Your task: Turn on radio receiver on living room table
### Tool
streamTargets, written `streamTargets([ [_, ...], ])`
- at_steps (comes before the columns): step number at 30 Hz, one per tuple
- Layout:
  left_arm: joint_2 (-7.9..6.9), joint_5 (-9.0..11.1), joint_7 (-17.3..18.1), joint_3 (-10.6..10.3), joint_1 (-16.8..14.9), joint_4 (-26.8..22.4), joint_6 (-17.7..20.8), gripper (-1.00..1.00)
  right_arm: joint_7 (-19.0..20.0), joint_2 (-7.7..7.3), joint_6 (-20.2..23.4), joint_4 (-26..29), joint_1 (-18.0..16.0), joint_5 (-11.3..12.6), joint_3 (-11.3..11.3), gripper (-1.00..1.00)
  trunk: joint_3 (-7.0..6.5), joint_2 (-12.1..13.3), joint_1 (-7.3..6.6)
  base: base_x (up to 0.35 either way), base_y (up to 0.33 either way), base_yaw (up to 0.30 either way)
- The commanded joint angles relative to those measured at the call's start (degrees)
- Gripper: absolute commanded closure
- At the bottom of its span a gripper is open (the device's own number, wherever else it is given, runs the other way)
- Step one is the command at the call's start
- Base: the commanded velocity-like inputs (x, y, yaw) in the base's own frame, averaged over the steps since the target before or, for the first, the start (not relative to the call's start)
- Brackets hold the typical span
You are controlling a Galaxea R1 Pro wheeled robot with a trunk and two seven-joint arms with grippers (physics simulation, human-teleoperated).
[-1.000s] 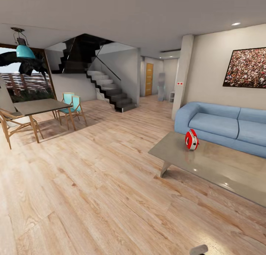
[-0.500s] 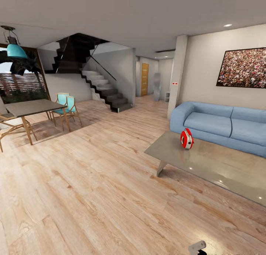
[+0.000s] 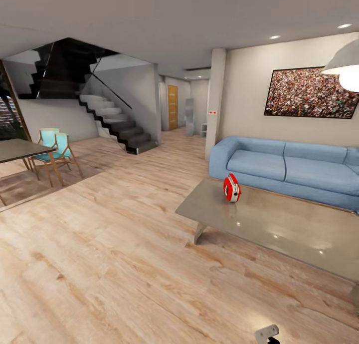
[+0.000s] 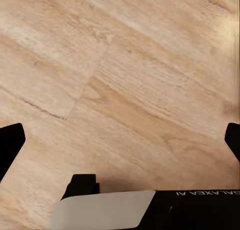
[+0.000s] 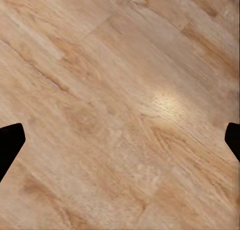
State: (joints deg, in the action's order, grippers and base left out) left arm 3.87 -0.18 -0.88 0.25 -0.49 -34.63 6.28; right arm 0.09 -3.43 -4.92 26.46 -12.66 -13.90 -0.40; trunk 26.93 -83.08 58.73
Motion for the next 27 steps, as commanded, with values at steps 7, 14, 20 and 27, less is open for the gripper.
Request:
streamTargets([
  [7,0.0,0.0,-0.3,0.0,0.0,0.0,-0.1,-1.0,-0.2,0.0,-0.1,0.0,0.0,-0.1,0.0,-1.0,0.0,0.0,0.0,0.328,-0.122,-0.248],
  [14,0.08,0.1,-3.2,0.0,0.0,0.1,-0.2,-1.0,-0.3,0.0,-0.1,0.0,0.0,-0.2,0.0,-1.0,0.0,0.0,0.0,0.328,-0.147,-0.031],
  [20,0.07,0.1,-3.2,0.0,0.0,0.1,-0.2,-1.0,-0.4,0.0,-0.1,0.0,0.0,-0.2,0.0,-1.0,0.0,0.0,0.0,0.328,-0.152,-0.001],
  [27,0.07,0.1,-3.3,0.0,0.0,0.1,-0.2,-1.0,-0.4,0.0,-0.1,0.0,0.0,-0.2,0.0,-1.0,0.0,0.0,0.0,0.328,-0.152,0.0],
])
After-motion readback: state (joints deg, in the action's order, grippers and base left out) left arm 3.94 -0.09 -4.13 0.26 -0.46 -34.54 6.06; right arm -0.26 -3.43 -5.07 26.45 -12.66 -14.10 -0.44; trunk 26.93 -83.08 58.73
